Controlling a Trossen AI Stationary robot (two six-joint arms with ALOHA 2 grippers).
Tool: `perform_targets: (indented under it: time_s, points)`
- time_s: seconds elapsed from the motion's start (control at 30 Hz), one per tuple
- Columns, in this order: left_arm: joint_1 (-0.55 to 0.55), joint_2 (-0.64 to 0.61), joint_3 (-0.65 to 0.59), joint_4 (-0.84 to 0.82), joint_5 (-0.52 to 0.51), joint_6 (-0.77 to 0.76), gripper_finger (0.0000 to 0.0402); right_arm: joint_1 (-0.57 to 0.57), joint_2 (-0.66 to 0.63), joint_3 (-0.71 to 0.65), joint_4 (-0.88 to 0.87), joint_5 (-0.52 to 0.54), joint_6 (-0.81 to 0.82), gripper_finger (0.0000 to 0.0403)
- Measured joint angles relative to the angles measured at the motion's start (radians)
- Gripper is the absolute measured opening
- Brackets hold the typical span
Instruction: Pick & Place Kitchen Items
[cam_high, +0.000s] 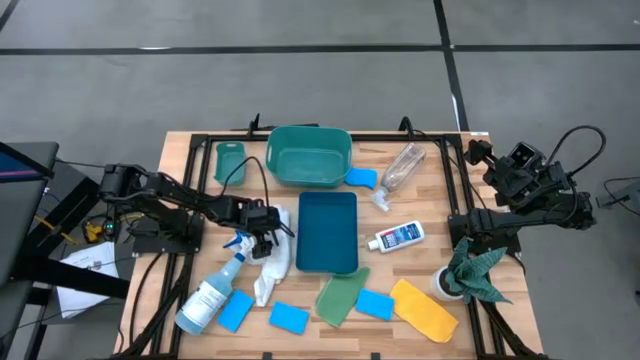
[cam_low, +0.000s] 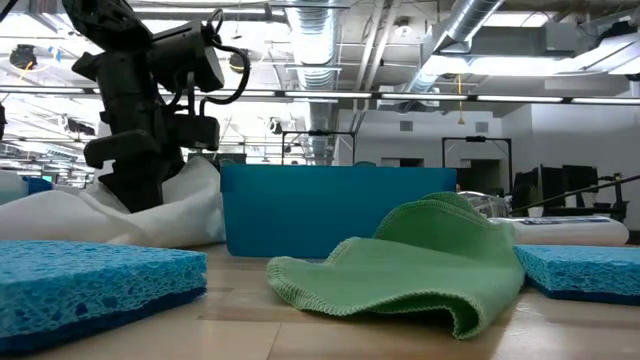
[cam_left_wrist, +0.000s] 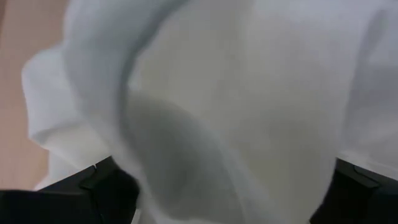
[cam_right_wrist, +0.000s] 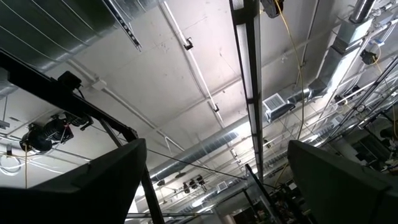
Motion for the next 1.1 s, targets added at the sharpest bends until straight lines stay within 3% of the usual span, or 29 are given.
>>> perform_targets:
  time_s: [0.17, 0.3, 0.57, 0.9, 1.1]
  points:
    - [0.000, 0.000, -0.002, 0.005, -0.030, 0.000, 0.0349, 0.000, 0.000, 0.000, 0.000, 0.004, 0.000, 0.0380]
    - [0.000, 0.000, -0.002, 0.006, -0.045, 0.000, 0.0316, 0.000, 0.000, 0.000, 0.000, 0.004, 0.000, 0.0380]
    - [0.000, 0.001, -0.003, 0.010, -0.016, 0.001, 0.0204, 0.000, 0.000, 0.000, 0.000, 0.004, 0.000, 0.0380]
    - [0.000, 0.002, -0.004, 0.028, 0.060, -0.007, 0.0026, 0.000, 0.000, 0.000, 0.000, 0.004, 0.000, 0.0380]
    - [0.000, 0.002, -0.004, 0.029, 0.076, -0.009, 0.0013, 0.000, 0.000, 0.000, 0.000, 0.004, 0.000, 0.0380]
